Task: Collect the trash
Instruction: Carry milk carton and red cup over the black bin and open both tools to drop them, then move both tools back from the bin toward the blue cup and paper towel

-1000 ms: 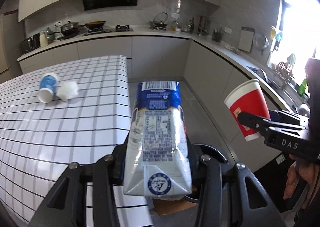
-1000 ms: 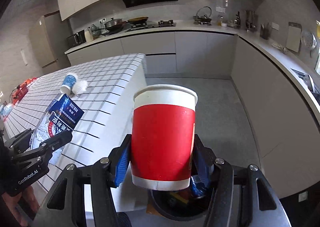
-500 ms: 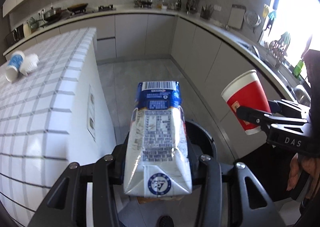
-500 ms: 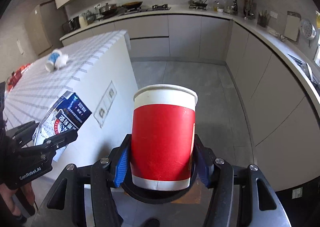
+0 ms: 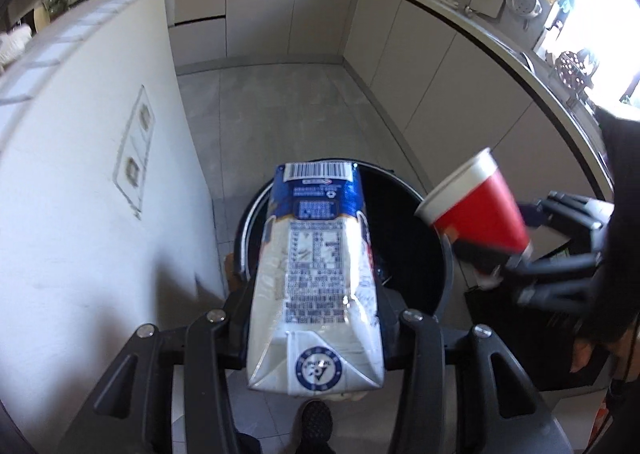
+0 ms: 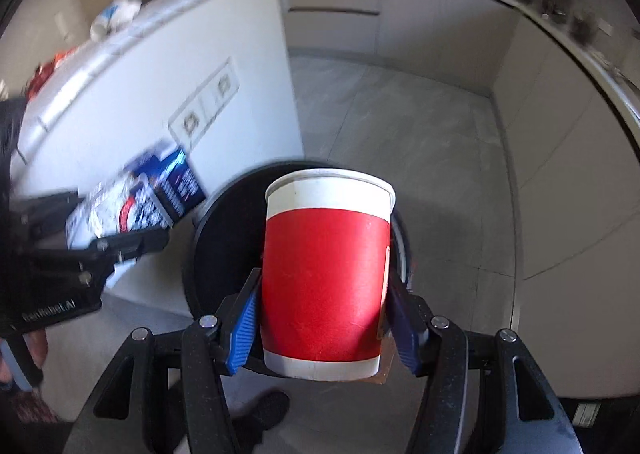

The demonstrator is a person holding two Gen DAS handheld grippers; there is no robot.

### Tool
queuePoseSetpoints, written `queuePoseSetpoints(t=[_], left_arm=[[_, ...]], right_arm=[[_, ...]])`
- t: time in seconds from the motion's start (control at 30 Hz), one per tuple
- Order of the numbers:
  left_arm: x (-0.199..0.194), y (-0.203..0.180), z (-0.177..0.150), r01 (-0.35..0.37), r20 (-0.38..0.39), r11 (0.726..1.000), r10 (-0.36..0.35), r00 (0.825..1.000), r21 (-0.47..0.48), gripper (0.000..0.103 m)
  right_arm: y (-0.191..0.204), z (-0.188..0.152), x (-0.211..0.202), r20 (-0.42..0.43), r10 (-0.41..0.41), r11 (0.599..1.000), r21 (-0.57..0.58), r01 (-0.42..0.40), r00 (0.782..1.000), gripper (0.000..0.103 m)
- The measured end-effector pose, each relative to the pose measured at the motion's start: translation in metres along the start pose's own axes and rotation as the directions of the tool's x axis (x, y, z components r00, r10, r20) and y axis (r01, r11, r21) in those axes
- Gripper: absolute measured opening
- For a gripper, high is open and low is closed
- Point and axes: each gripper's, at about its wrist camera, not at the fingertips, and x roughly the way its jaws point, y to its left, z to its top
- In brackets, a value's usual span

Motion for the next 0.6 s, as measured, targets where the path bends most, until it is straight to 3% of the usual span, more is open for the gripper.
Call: queuePoseSetpoints(t=[0.03,0.07,0.1,0.13,0.33,0.6], left_arm=[[0.010,0.003,0.000,0.026,-0.005,0.999,-0.026,1.000,-0.029,0.055],[0.016,0.007,0.001,0.014,-0.014,0.999,-0.015,1.000,-0.044,0.083],[0.022,0.011,0.000,-0.028,-0.021,0.998,0.027,0.999,-0.053,0.094],[0.028,0.014,-0.001,-0.081,-0.029,0.995,0.080,0.996,-0.059,0.094],[0.027,0.017,-0.010,-0.161,-0.054,0.985,0.158,0.986,-0.067,0.096],[0.018,0.010,-0.010,-0.172,-0.050,0.983,0.169,0.984,-0.061,0.098]], right_arm=[[0.002,0.000,0.012,-0.023,0.006,0.999,-0.032,-0.006,1.000,0.065],[0.003,-0.001,0.026,-0.036,0.000,0.998,-0.070,-0.002,0.999,0.078],[0.002,-0.003,0.044,-0.067,-0.038,0.995,-0.098,0.032,0.997,0.091],[0.001,-0.005,0.056,-0.100,-0.088,0.990,-0.121,0.076,0.991,0.103],[-0.014,-0.011,0.059,-0.065,-0.122,0.991,-0.059,0.118,0.990,0.103],[-0.021,-0.004,0.053,-0.062,-0.149,0.988,0.023,0.151,0.987,0.103]])
